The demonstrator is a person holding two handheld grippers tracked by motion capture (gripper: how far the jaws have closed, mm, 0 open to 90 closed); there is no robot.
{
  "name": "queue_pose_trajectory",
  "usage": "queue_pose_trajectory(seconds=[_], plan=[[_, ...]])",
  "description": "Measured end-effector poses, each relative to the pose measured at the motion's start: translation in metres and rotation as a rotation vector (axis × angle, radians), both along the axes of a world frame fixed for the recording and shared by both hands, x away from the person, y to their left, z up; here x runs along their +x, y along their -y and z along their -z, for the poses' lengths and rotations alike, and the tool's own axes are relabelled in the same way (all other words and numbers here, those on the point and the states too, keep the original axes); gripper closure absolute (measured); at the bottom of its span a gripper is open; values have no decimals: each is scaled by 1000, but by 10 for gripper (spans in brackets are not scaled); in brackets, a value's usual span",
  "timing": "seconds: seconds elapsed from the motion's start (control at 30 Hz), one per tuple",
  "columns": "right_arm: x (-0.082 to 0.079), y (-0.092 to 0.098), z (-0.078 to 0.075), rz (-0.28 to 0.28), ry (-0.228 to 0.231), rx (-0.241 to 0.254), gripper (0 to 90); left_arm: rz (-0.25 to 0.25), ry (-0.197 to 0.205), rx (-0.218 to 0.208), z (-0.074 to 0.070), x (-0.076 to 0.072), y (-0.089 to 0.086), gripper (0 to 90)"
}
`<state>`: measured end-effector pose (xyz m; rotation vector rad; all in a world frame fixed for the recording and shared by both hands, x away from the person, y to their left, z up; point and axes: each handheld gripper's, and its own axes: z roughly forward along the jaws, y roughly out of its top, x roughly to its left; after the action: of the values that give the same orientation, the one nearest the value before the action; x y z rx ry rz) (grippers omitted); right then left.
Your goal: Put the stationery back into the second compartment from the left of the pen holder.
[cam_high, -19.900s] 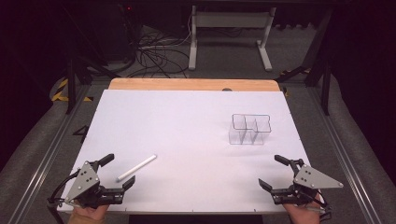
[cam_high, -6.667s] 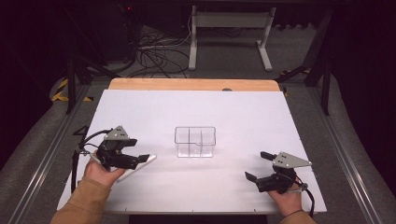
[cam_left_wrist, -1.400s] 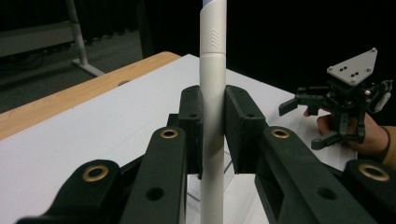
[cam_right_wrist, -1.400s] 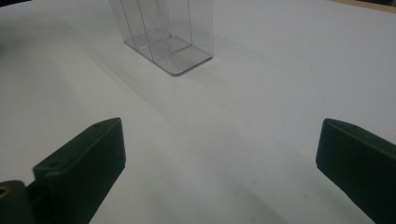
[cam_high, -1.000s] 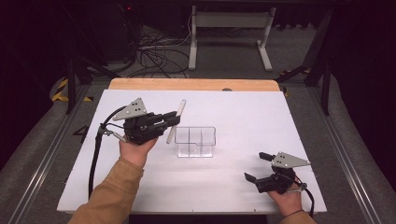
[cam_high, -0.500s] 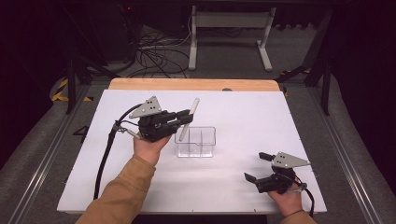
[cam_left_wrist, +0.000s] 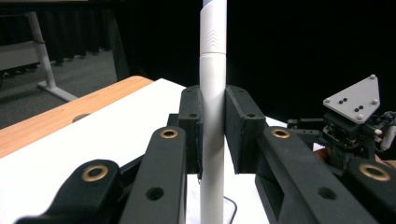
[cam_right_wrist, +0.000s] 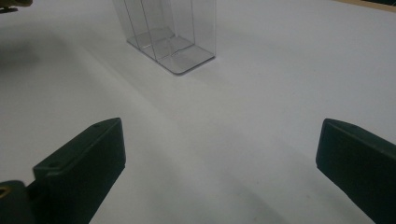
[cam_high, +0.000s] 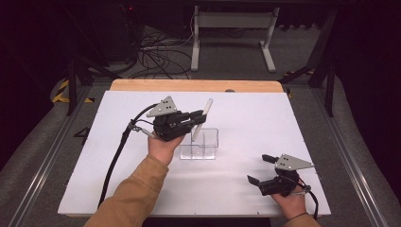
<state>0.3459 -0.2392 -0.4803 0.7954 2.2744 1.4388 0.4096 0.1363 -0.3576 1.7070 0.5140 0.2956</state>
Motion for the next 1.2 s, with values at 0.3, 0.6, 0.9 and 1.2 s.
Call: queue_pose_trajectory(seconds=[0.3,0.6,0.9,1.2], plan=[[0,0,0,-3,-1,0,19,-9,28,14,7,4,9,777],[0,0,0,-3,-2,0,19,-20,25,25,18,7,9,776],[0,0,0,-4,-3,-1,19,-23,5,27,30,9,6,775],[0,0,0,-5,-2,-2,19,-27,11,53,37,8,6,774]])
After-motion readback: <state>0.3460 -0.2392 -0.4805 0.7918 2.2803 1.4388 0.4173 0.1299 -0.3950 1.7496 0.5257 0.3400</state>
